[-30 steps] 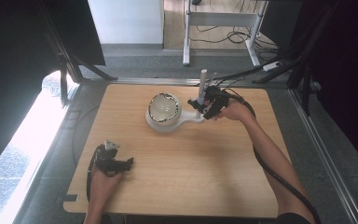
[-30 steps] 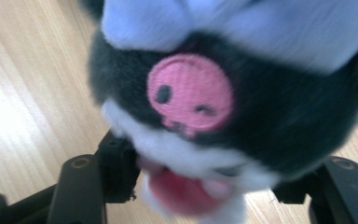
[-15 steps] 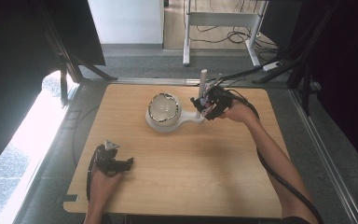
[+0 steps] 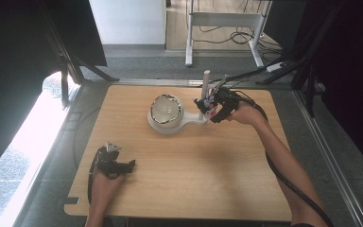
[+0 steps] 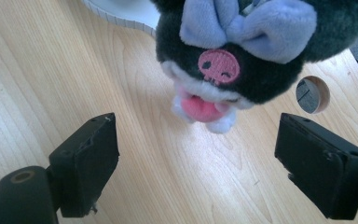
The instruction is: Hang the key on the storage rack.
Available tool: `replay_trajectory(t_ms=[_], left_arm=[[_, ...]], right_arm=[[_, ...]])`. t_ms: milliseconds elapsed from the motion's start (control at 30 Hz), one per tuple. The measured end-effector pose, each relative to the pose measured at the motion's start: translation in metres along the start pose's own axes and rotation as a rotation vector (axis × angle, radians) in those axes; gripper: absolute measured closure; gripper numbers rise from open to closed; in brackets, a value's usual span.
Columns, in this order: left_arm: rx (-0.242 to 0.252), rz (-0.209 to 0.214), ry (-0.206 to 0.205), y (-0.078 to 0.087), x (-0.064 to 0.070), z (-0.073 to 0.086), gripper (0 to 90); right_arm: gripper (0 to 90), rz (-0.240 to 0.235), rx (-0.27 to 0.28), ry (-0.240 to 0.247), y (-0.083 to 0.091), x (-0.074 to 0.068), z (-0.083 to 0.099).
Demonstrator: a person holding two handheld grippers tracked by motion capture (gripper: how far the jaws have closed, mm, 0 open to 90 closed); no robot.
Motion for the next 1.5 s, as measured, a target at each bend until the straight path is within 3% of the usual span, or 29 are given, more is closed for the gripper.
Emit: replay_trajectory(t_ms=[800,1500], left_arm=[[0.001,-0.001,0.001,0.0,0.0,0.0,1.1],[0.002,-0.001,-0.002,0.0,0.0,0.0,1.1]], right_arm=[[13.1,0.01,0.005,0.021,0.019,-0.013,0.02],[12.6,0.003,0.029,-0.013,0.033,-0.014,0.069]])
Point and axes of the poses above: each handheld gripper's, and its own axes: y roughly backward along the jaws, z roughly out of its underside, x roughly to its right, the point moved 7 cm from there along -y, roughly forward along the jaws, and after that the axes turned 13 degrees about -y, right-handed, at the moved point
